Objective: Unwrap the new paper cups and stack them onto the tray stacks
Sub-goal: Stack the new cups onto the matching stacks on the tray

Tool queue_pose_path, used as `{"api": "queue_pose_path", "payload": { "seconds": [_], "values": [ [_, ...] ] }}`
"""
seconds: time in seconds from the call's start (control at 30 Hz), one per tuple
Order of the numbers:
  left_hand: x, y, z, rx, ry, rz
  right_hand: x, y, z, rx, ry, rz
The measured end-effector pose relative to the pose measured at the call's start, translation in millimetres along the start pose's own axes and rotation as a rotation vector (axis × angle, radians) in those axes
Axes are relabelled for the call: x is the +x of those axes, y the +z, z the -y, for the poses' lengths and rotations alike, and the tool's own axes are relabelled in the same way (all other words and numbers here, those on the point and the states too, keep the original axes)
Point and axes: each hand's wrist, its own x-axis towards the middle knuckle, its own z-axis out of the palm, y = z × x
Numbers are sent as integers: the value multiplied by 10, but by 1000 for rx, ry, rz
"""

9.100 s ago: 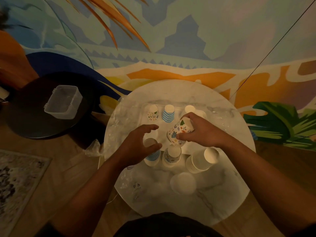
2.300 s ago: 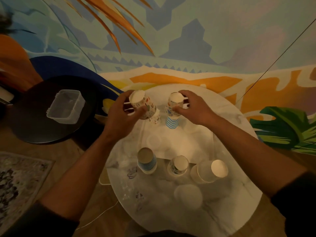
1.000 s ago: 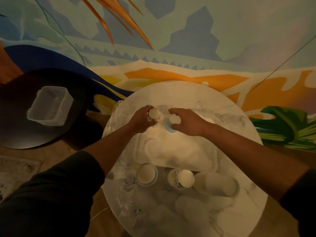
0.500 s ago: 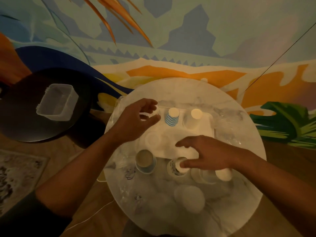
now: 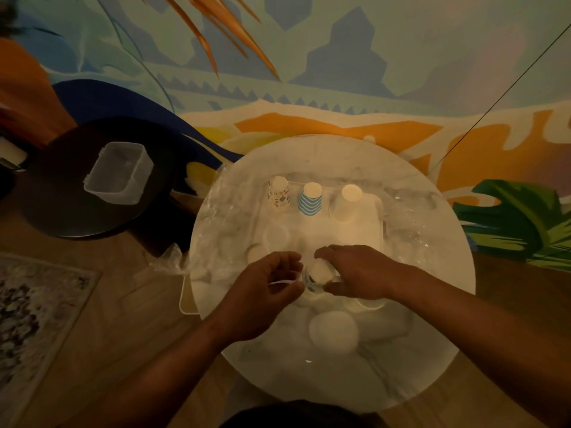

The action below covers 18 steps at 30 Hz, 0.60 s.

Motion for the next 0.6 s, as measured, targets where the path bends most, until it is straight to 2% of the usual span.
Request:
{"api": "queue_pose_path", "payload": {
  "seconds": [0.2,0.6],
  "values": [
    [110,394,423,192,-91,100,-192,-261,-25,170,0,-109],
    [578,843,704,202,65,-172,-608,-687,-8,288,63,-334]
  ]
}}
